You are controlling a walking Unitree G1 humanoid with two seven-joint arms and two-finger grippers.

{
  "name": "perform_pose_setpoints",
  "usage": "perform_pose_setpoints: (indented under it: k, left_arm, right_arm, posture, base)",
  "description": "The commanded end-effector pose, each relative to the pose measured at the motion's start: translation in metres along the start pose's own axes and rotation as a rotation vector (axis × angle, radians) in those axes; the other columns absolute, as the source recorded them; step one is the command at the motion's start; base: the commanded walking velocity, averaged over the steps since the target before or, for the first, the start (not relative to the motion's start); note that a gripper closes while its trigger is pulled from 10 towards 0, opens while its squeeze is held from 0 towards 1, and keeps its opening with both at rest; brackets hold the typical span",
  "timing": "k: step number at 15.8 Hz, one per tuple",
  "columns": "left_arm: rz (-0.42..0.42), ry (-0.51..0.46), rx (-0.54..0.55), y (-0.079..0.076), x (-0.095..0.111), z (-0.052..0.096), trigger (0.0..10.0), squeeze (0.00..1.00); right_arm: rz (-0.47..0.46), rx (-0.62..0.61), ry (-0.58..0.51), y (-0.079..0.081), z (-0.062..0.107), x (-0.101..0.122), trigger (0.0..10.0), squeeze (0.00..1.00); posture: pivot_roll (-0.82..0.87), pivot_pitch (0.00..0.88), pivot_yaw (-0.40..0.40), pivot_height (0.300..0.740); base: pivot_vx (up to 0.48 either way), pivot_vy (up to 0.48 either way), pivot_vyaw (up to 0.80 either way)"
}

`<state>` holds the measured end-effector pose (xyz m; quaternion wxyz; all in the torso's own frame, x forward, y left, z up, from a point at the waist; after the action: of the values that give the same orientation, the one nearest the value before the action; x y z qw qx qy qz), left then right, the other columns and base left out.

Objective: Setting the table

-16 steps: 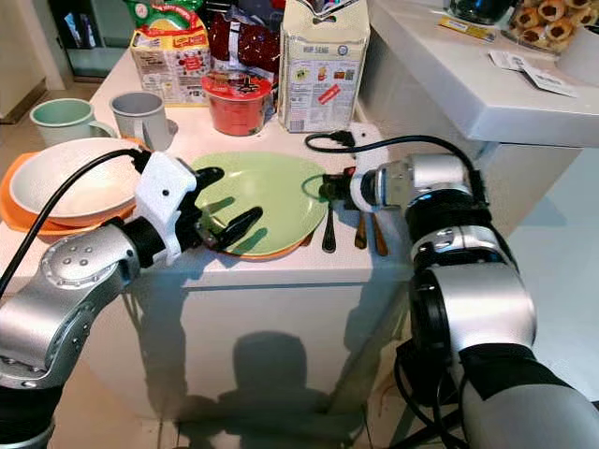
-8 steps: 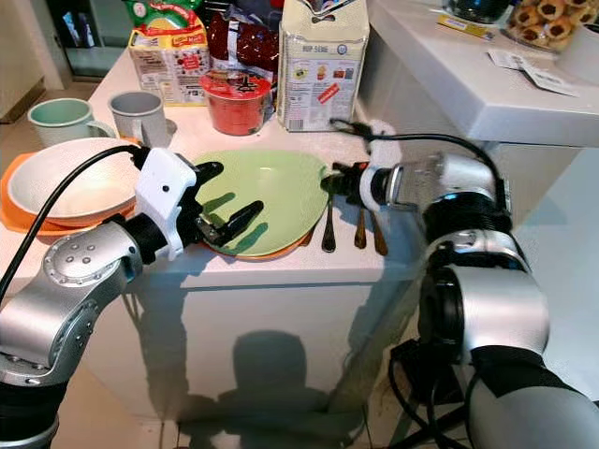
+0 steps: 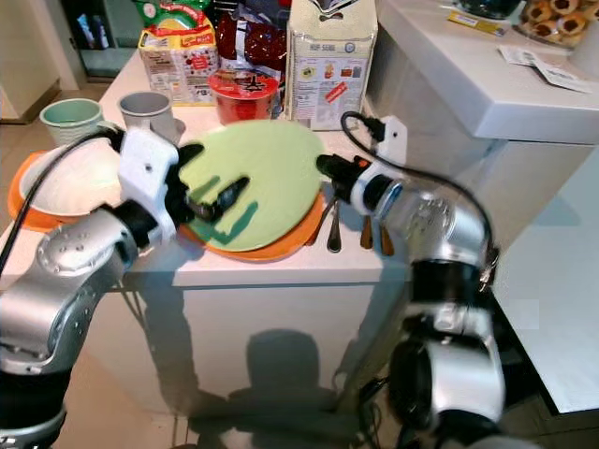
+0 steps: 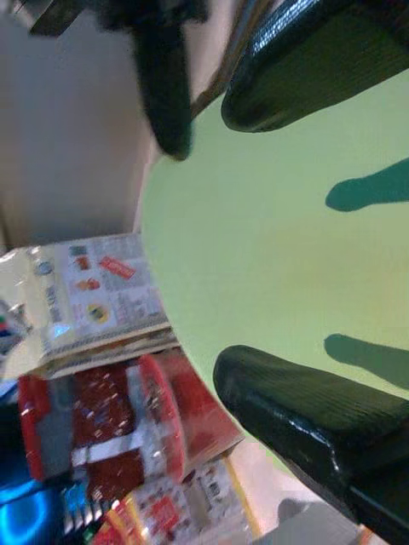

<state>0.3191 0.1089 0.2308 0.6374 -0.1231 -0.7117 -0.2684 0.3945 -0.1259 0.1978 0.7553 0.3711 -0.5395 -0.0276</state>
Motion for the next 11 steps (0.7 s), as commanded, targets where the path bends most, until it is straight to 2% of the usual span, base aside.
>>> perform_pose_setpoints:
  k: [1,2,8,11]
  left_arm:
    - [0.005,-0.014,0.024,0.004,0.003,-0.002,10.0,0.0]
    - [0.01,-0.023,0.036,0.005,0.005,-0.003,10.0,0.0]
    - [0.036,-0.044,0.054,0.007,0.008,-0.005,10.0,0.0]
    - [0.079,-0.026,0.083,0.008,0.004,-0.006,10.0,0.0]
  right_arm:
    - [-0.011,0.006,-0.086,0.003,0.01,0.013,0.0,0.0]
    - [-0.041,0.012,-0.135,0.005,0.017,0.013,0.0,0.0]
    - [-0.124,-0.03,-0.214,0.001,0.034,0.008,0.0,0.0]
    - [-0.247,-0.044,-0.3,0.0,0.049,0.006,0.0,0.0]
  posture:
    - [0.04,0.0,-0.025,0.74]
    - [0.04,0.0,-0.02,0.74]
    - [0.04,0.0,-0.01,0.74]
    - [0.03,0.0,-0.006,0.74]
  base:
    - [0.0,0.0,0.0]
    - [0.0,0.0,0.0]
    - [0.0,0.0,0.0]
    - [0.0,0.0,0.0]
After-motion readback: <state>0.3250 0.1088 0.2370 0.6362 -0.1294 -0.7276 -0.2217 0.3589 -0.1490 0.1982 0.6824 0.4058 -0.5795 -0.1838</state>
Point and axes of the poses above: a point about 5 cm out from each wrist's last joint towards the gripper, its own z axis pointing back from the gripper into the wrist, its own x axis along the axis of the wrist's last joint, y = z × x, the point moved 3 cm from there along -z, pointing out of the wrist towards the gripper
